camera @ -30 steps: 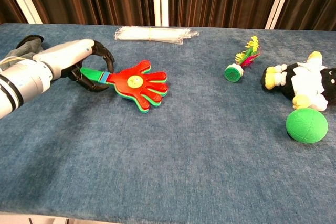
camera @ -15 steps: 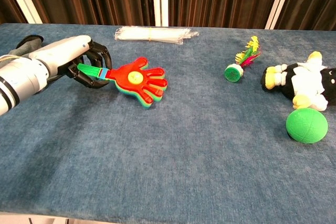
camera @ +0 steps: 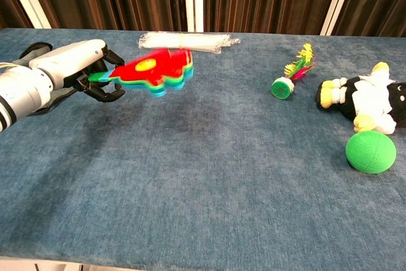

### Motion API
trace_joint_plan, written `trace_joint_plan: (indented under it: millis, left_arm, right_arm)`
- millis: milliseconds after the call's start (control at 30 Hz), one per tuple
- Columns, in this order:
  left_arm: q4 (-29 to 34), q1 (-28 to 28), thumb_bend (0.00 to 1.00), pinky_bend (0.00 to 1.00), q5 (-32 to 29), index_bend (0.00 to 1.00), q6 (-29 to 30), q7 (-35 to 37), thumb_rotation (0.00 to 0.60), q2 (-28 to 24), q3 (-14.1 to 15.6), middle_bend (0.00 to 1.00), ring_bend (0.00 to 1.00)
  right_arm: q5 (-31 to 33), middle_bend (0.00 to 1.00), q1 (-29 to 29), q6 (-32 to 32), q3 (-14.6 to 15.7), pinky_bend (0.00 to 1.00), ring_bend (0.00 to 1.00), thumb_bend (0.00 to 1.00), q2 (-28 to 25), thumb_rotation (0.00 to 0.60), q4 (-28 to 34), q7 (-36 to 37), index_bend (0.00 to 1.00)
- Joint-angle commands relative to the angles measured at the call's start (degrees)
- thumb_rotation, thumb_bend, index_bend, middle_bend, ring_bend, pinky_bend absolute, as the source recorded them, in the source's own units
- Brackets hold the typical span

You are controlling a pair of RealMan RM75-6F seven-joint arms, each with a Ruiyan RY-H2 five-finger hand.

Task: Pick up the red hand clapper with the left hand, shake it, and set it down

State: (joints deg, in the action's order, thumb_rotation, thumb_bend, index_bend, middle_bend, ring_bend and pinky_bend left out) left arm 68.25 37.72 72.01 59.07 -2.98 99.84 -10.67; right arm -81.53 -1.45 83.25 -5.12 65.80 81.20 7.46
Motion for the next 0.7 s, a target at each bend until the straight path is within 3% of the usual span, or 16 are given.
trace_joint_plan:
  millis: [33, 200, 400, 700]
  left_arm:
    - [0.3, -0.1, 0.35, 0.89, 0.0, 0.52, 0.0, 1.3, 0.600, -0.4, -0.4, 0.98, 0.93]
    - [0.0, -0.5, 0.30, 0.98, 1.3, 0.63, 2.2, 3.5, 0.600, -0.2, -1.0, 1.00, 1.00]
    - [-1.5, -1.1, 0.29, 1.00, 3.4, 0.99, 5.0, 7.4, 0.600, 0.7, -1.2, 1.00, 1.00]
    - [-1.3, -1.5, 0.28, 1.00, 3.6, 1.00, 4.8, 11.9, 0.600, -0.3, -1.7, 1.00, 1.00]
  right_arm:
    - [0.0, 0.00, 0.0, 0.1, 0.0, 0.00, 0.00, 0.31, 0.0, 0.600, 0.0, 0.0, 0.00]
    - [0.0, 0.00, 0.1, 0.2, 0.0, 0.00, 0.00, 0.31, -0.1, 0.600, 0.0, 0.2, 0.00]
    - [0.0, 0.00, 0.2, 0.1, 0.1, 0.00, 0.00, 0.31, -0.1, 0.600, 0.0, 0.4, 0.00]
    - [0.2, 0.00, 0.0, -0.2, 0.1, 0.00, 0.00, 0.32, -0.1, 0.600, 0.4, 0.0, 0.00]
